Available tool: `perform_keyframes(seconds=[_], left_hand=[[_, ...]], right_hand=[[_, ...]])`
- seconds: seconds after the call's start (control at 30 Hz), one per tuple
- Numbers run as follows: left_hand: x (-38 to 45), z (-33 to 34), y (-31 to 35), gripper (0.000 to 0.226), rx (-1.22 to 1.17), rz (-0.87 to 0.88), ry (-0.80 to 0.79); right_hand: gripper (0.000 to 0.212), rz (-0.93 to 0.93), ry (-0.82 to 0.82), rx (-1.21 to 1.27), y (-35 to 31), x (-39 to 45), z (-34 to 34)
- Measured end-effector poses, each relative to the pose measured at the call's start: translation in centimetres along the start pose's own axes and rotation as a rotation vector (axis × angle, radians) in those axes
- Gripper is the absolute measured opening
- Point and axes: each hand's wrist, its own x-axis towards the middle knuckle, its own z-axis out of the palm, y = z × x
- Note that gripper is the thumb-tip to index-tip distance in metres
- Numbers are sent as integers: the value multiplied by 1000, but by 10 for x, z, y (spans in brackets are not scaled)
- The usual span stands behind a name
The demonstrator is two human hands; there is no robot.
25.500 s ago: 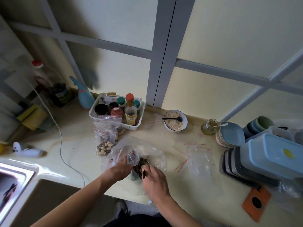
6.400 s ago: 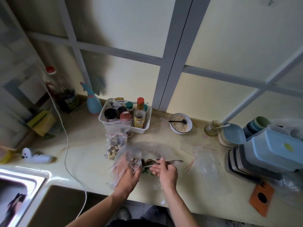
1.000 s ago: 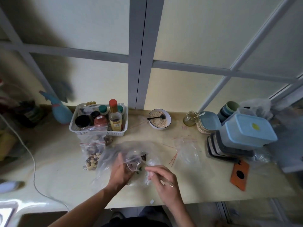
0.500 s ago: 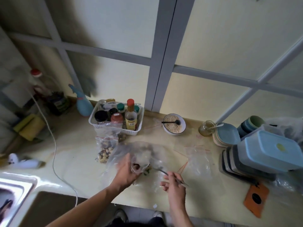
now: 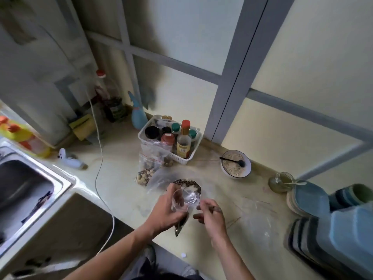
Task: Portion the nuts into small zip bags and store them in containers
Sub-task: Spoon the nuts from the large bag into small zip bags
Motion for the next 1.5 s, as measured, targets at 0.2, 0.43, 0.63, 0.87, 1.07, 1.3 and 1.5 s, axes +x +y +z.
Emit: perform_keyframes(seconds=[0.2,0.43,0.63,0.87,1.07,1.3,1.5], left_hand=[[3,-29,40,17,-110,-60,402],[7,-87,17,22,18,-165,703],[4,-114,-50,19,79,-394,574],[9,-121,-124,20,265,-558,264],[57,-139,-126,42,259,-389,140],[99,-176,-161,47,415,-214,104],[117,-191,-167,48,308,-144,62]], right_hand=[[11,-94,-33,-206,-14,15,7],[12,-120,-58,-354,-24,23,23],[14,-114,-48,-398,-25,21,29],[17,-28,3,-340,-20,17,41],[18,19,156,-221,-17,20,58],[23,70,285,-154,-10,21,74],[20,67,352,-82,-9,12,84]])
